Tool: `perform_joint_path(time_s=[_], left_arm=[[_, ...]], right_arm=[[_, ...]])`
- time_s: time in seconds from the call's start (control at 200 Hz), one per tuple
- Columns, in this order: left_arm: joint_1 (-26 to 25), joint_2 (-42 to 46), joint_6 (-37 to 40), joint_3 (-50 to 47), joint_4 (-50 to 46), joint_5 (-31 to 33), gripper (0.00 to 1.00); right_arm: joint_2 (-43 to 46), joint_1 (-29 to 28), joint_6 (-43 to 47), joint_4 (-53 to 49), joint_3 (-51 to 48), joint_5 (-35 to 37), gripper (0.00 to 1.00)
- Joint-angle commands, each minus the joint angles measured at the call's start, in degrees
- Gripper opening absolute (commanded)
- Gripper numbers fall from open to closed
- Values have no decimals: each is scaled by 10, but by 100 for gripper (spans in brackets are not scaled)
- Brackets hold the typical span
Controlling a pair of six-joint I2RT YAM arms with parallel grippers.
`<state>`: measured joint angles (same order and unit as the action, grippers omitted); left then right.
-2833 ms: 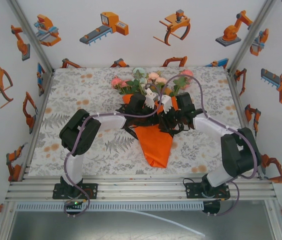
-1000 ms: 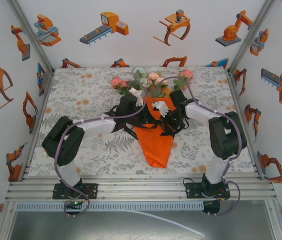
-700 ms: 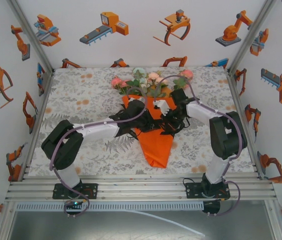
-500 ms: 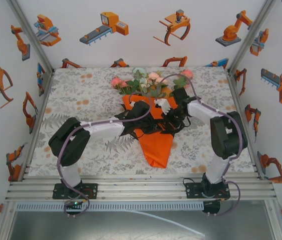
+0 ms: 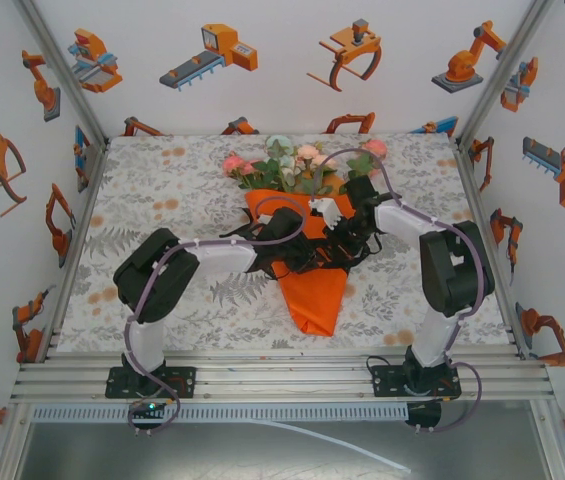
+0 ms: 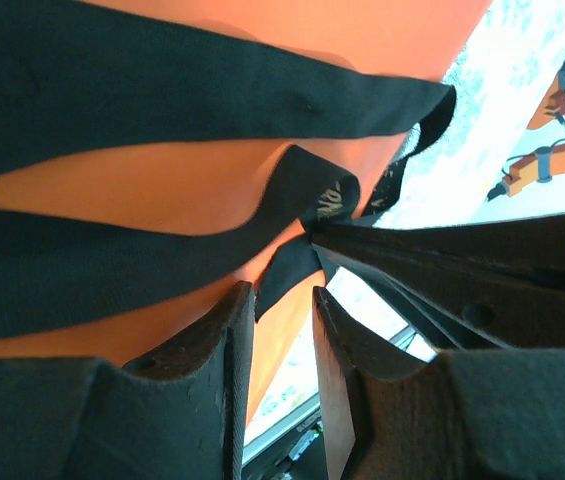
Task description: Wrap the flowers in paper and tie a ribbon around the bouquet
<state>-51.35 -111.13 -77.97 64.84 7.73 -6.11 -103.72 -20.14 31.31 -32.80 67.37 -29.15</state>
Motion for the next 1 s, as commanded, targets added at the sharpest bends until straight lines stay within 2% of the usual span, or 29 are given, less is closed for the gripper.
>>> perform_joint_path(time_s=[0.0, 0.375, 0.676, 0.756, 0.796, 0.876, 0.996], left_arm=[[3, -12, -37, -7, 12, -8, 33], [4, -23, -61, -14, 24, -15, 33], [6, -27, -68, -17, 37, -2, 15], [6, -24, -67, -18, 39, 2, 7], [6, -22, -63, -19, 41, 3, 0], [6, -8, -46, -21, 44, 10, 0], [7, 27, -7, -24, 26, 29, 0]], right_arm=[[-5, 4, -6, -14, 18, -13, 0], [-5, 3, -6, -14, 17, -12, 0], [-4, 3, -5, -15, 17, -14, 0], [2, 3, -6, -17, 18, -18, 0], [8, 3, -10, -16, 18, -22, 6], [29, 4, -29, -12, 19, -23, 19], [104, 3, -80, 27, -17, -32, 29]])
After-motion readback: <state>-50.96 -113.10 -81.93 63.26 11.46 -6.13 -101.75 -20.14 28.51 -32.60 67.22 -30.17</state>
